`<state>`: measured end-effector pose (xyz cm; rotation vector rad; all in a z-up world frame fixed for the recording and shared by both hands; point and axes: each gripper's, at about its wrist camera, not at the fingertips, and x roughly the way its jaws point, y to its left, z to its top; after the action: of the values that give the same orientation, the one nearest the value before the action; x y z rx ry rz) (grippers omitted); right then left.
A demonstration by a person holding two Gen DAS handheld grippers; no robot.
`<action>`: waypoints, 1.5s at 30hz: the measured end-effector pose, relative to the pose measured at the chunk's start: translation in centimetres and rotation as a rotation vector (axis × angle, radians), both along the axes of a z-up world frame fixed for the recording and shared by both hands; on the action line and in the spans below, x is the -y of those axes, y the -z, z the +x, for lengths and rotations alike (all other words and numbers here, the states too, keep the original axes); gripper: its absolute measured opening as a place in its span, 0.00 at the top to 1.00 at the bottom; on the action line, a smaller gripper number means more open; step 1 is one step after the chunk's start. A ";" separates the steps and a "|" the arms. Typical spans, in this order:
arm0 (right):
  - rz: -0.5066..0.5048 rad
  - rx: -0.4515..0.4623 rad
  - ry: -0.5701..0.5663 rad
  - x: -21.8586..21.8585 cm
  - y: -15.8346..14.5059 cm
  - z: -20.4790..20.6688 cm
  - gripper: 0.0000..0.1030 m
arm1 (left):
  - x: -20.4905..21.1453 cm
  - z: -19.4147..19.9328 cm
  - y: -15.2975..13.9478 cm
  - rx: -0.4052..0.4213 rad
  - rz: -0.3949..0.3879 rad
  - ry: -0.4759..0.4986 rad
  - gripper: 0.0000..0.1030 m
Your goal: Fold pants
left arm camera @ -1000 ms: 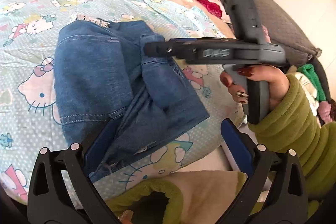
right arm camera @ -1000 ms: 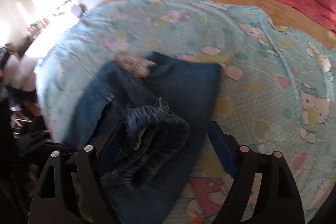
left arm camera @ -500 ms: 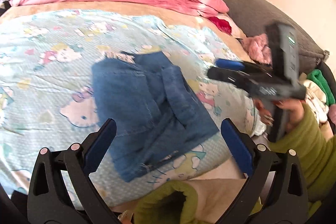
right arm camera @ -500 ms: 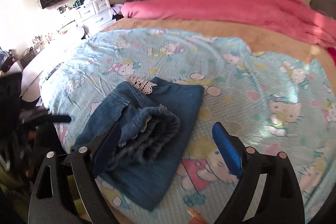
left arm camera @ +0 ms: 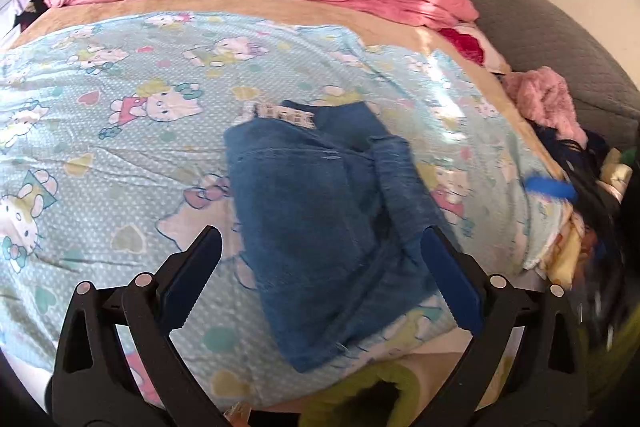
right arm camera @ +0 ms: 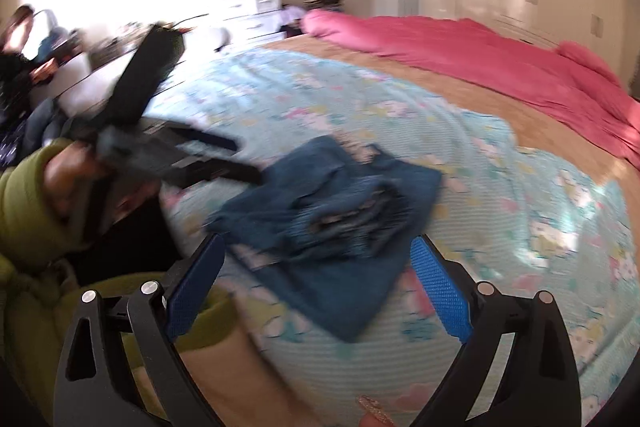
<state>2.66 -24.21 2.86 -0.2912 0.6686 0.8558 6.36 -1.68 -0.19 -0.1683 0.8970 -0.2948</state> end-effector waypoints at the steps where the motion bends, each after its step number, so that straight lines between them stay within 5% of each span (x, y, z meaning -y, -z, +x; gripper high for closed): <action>1: -0.012 0.001 -0.028 -0.6 0.3 -0.4 0.10 | -0.2 0.3 0.0 -0.003 0.004 -0.001 0.09; 3: -0.040 0.008 -0.087 -2.1 1.0 -1.3 0.12 | -0.6 1.2 0.1 -0.010 0.012 -0.010 0.10; 6: -0.078 0.020 -0.161 -4.2 1.8 -1.9 0.31 | -0.7 2.7 0.5 -0.042 0.001 0.015 0.48; 9: -0.111 0.041 -0.212 -6.2 2.3 -2.0 0.41 | -0.2 4.2 1.3 -0.086 -0.018 0.060 0.63; 12: -0.165 0.087 -0.269 -8.1 3.0 -1.9 0.52 | 0.5 5.2 2.1 -0.103 0.001 0.077 0.65; 16: -0.306 0.147 -0.312 -10.7 5.1 -1.3 0.54 | 0.7 6.4 3.6 -0.141 0.019 0.076 0.65; 17: -0.331 0.154 -0.310 -11.0 5.7 -1.0 0.59 | 0.7 6.6 3.9 -0.144 0.021 0.074 0.65; 19: -0.324 0.095 -0.347 -11.3 6.4 -0.4 0.90 | 0.5 7.0 4.3 -0.151 0.016 0.068 0.65; 22: -0.269 0.022 -0.407 -10.4 5.2 -0.8 0.96 | 0.2 7.2 4.5 -0.154 0.000 0.067 0.65; 30: -0.302 -0.060 -0.333 -8.5 8.4 -0.6 0.92 | -0.2 6.7 4.4 -0.123 -0.033 0.064 0.62; 33: -0.232 -0.100 -0.337 -7.6 6.2 -1.0 0.74 | -0.3 5.2 3.4 -0.066 0.004 0.053 0.41; 39: -0.097 -0.036 -0.242 -3.9 0.7 -0.3 0.60 | -1.5 2.0 2.1 -0.001 0.050 0.000 0.41; 45: 0.028 -0.113 -0.034 -3.8 -0.9 8.1 0.53 | -1.3 -0.1 1.9 -0.006 0.040 0.013 0.42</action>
<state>10.73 -20.43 3.78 -0.2313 0.7578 0.9180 6.25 -0.36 -2.11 -0.1269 0.9095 -0.2883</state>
